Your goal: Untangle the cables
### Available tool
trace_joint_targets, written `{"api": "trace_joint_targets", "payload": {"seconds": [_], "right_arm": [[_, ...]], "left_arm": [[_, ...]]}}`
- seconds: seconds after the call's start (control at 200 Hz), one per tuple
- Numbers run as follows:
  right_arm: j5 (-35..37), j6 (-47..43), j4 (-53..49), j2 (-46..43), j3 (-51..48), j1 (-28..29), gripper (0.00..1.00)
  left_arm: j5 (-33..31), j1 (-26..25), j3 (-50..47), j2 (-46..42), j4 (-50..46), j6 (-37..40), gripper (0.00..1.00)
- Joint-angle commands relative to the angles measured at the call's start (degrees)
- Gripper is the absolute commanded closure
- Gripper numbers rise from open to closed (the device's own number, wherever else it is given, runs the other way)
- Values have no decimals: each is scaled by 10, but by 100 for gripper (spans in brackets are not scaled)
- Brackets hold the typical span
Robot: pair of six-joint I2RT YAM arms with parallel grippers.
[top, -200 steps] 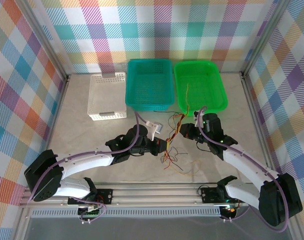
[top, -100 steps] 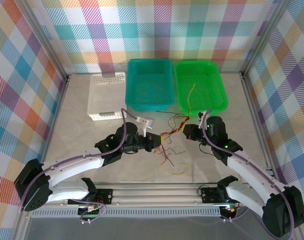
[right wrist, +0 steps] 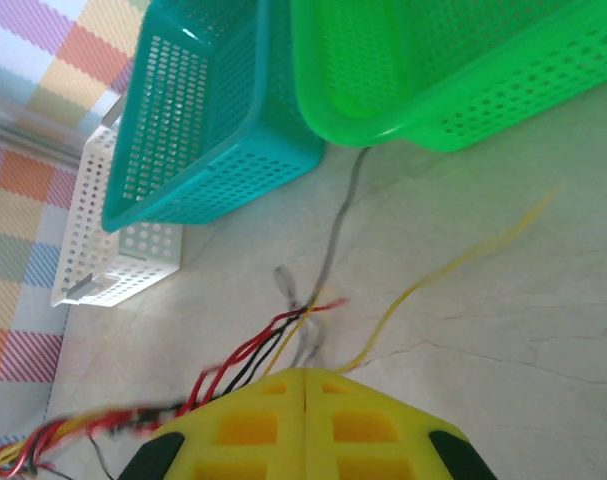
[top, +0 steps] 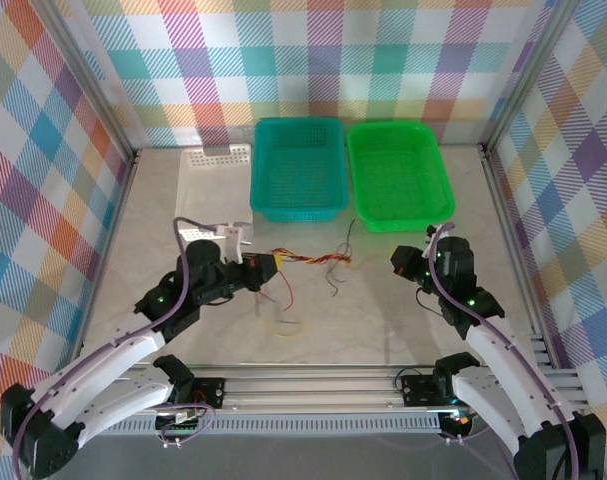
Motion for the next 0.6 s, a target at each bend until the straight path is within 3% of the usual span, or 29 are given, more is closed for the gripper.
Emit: {"api": "trace_joint_targets", "payload": {"seconds": [0.0,0.085,0.21,0.25,0.395,0.47,0.595], "right_arm": [[1,16,-18,-6,-10,-10,100],[-60,13,18,7,-9,-9,100],[-204,29,137,37,-25,-1,100],[-227,28,170,46,-28,18,90],[-211,-10,224,67,-22,124,53],[-188,-30,235,88,-12,162,44],[-173,-56,237,132,5,181,40]], "left_arm": [[-11,14,22,-27,-80,7,100],[3,16,31,-26,-107,0,100],[56,16,26,-5,-65,-32,100],[71,16,23,2,-46,-46,100],[110,15,36,32,-2,-80,100],[137,15,42,43,18,-87,100],[169,16,59,50,8,-73,100]]}}
